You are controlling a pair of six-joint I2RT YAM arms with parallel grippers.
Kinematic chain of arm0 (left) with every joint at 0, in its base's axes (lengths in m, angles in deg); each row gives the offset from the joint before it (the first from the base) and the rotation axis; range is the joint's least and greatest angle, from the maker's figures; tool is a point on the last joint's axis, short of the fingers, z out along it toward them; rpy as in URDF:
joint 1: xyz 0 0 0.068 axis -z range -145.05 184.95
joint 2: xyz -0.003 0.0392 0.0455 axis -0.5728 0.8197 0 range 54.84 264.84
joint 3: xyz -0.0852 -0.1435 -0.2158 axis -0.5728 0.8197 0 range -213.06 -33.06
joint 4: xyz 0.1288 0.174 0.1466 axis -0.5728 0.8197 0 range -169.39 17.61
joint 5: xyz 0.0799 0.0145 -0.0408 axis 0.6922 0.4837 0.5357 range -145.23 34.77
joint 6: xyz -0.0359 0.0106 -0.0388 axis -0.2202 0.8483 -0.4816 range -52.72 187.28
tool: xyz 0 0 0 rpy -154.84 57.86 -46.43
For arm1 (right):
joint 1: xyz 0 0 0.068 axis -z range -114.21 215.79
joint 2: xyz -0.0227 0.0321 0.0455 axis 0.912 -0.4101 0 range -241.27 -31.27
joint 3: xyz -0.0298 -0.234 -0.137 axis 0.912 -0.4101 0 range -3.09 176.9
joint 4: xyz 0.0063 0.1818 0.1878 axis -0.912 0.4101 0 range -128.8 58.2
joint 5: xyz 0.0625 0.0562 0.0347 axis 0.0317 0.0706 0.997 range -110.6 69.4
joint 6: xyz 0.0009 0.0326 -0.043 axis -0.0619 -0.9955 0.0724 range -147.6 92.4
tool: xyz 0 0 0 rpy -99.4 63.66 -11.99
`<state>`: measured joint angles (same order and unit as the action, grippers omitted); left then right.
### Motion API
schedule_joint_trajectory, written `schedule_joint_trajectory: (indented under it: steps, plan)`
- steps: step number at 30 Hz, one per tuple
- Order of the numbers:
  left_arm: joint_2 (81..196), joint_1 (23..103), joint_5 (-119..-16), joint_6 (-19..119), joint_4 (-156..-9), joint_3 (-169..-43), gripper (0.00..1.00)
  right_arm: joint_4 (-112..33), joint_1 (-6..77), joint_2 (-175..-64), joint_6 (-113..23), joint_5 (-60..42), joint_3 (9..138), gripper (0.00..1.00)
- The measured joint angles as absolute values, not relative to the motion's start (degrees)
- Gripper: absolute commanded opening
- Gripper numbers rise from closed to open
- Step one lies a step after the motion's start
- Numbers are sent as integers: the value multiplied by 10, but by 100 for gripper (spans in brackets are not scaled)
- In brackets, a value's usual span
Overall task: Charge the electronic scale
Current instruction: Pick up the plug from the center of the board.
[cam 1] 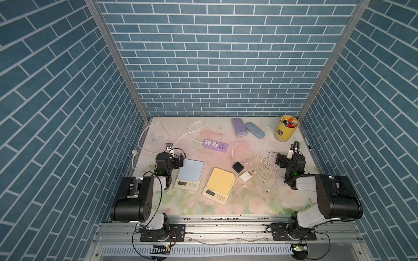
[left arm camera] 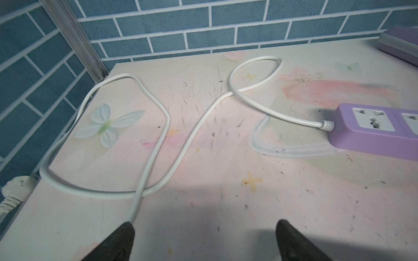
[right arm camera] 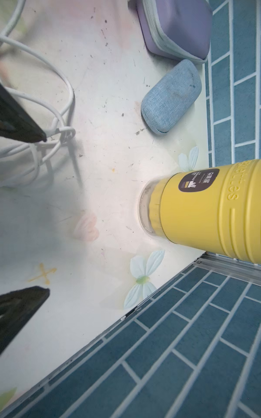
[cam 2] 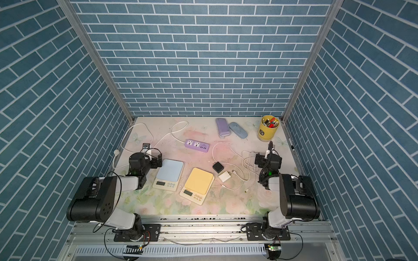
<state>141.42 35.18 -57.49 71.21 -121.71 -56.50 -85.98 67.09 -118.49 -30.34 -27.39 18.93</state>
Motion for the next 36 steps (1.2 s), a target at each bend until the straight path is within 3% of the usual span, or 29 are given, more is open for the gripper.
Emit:
schedule_joint_trajectory:
  steps: [36]
  plan:
    - [1414, 354, -563, 712, -1217, -567, 100, -860, 672, -1185, -303, -273, 189, 99]
